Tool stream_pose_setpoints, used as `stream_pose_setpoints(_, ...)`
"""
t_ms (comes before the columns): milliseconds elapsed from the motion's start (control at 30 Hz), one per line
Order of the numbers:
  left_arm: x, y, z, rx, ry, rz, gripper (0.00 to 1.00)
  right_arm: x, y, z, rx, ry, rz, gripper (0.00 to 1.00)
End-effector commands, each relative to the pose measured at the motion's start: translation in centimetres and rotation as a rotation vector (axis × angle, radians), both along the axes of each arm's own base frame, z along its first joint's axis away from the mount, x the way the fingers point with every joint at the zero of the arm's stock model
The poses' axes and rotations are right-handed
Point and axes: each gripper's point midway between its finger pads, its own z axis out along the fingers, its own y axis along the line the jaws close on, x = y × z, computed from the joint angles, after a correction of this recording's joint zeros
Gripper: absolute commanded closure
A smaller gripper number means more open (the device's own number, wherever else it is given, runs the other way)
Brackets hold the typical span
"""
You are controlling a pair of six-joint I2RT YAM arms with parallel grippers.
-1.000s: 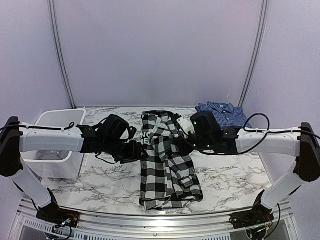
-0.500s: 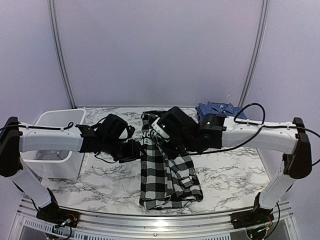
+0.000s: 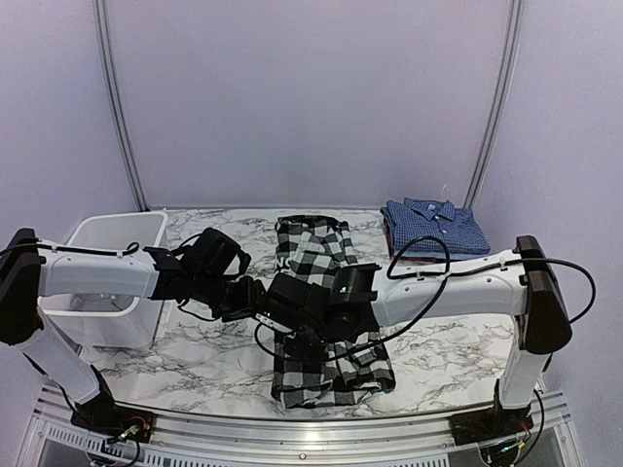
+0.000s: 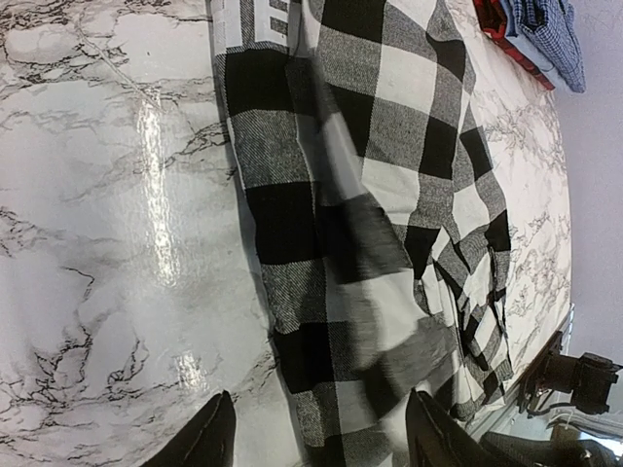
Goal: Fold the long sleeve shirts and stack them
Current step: Smooth out the rectangle-folded shirt at the center of the board.
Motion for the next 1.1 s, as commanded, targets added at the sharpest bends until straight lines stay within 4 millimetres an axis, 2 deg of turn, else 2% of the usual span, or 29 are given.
stream_pose_setpoints(0,-0.2,0.4,0.4,-0.008,-0.004,0.0,0.38,-1.4,3.5,2.3,0.196,0.109,0.023,0.67)
stream_pose_setpoints(100,-0.4,0.2,0.4,-0.016,-0.001,-0.021,0.38,-0.7,3.5,3.2,0.279,0.158,-0.01,0.54)
stream_pose_setpoints(167,-0.7,0.0,0.6,-0.026,-0.004,-0.041,0.38,0.7,2.5,3.8,0.337,0.178,-0.066,0.53)
stream_pose_setpoints(333,-1.8,-0.5,0.2,-0.025,0.0,-0.098,0.38,5.8,-1.3,4.4,0.49,0.217,-0.281,0.52)
stream_pose_setpoints(433,-2.6,-0.6,-0.8,-0.003,0.018,-0.114,0.42,8.9,-3.8,3.2,0.574,0.249,-0.406,0.54)
stream_pose_setpoints(633,-4.3,-1.0,-2.6,0.036,0.045,-0.148,0.48,13.2,-6.0,1.6,0.766,0.335,-0.524,0.59)
stream_pose_setpoints(900,-5.5,-2.3,-4.5,0.076,0.082,-0.182,0.53,15.6,-6.4,-0.4,0.821,0.367,-0.584,0.59)
stream_pose_setpoints(1067,-6.0,-2.3,-5.6,0.104,0.101,-0.175,0.57,16.8,-8.6,-1.4,0.833,0.357,-0.66,0.58)
